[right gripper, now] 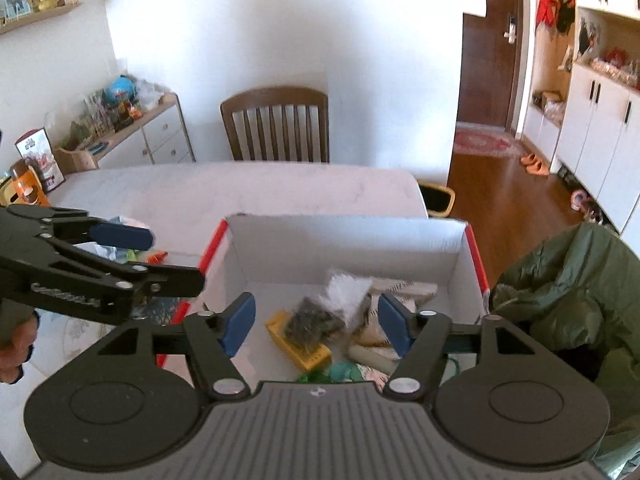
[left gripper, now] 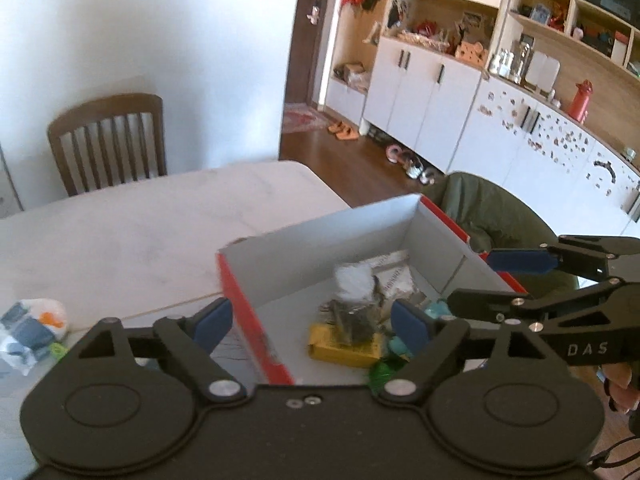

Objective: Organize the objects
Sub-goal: 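Withdraw both grippers from the box back toward the table, then grasp the green tube with the right gripper while the left gripper grasps the wet-wipe pack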

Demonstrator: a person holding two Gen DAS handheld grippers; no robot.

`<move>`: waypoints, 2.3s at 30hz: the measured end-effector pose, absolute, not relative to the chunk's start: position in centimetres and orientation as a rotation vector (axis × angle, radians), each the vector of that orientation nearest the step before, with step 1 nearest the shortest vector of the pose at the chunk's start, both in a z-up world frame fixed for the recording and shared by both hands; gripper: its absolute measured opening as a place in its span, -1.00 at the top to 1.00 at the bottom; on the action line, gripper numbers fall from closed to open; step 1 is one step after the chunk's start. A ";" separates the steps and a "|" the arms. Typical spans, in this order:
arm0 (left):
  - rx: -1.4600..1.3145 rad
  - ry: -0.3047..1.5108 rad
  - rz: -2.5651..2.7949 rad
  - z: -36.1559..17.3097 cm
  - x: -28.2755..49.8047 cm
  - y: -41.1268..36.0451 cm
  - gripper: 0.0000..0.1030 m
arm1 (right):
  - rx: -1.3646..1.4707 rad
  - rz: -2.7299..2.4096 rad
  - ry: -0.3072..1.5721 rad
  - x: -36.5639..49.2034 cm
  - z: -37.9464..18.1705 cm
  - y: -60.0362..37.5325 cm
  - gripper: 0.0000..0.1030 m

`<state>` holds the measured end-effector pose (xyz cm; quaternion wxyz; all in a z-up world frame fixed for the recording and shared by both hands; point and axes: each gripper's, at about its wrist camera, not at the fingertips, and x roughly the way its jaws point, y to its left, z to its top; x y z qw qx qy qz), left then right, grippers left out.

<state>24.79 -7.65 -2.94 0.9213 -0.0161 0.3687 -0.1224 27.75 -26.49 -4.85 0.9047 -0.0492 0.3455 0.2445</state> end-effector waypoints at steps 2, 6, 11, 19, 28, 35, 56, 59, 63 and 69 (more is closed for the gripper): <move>-0.046 0.746 -0.250 -2.5 24.1 -6.4 -0.73 | -0.099 0.498 0.708 27.2 -4.5 -25.8 -0.38; -0.064 0.720 -0.234 -1.6 23.0 -4.2 -0.95 | -0.093 0.488 0.697 26.1 -4.0 -24.3 -0.49; -0.073 0.713 -0.202 -0.9 22.0 -1.3 -0.98 | -0.055 0.475 0.691 25.1 -3.4 -22.4 -0.62; -0.091 0.702 -0.174 -0.8 20.9 3.6 -0.99 | -0.052 0.497 0.692 23.4 -3.0 -18.2 -0.62; -0.087 0.670 -0.127 -1.0 20.8 9.4 -0.99 | -0.055 0.520 0.699 22.4 -3.1 -13.6 -0.62; -0.101 0.643 -0.065 -1.4 21.9 14.1 -0.99 | -0.133 0.526 0.656 21.8 -3.6 -9.2 -0.63; -0.137 0.797 -0.091 -8.7 27.4 21.6 -0.99 | -0.293 0.708 0.745 26.0 -8.6 2.1 -0.64; -0.114 0.802 -0.094 -10.0 28.1 21.8 -0.99 | -0.322 0.733 0.765 26.9 -10.2 3.4 -0.64; -0.090 0.803 -0.101 -11.4 29.1 22.1 -0.99 | -0.348 0.762 0.789 28.2 -11.9 4.9 -0.63; -0.095 0.802 -0.124 -12.9 30.5 22.9 -0.93 | -0.381 0.802 0.822 29.9 -14.0 6.6 -0.34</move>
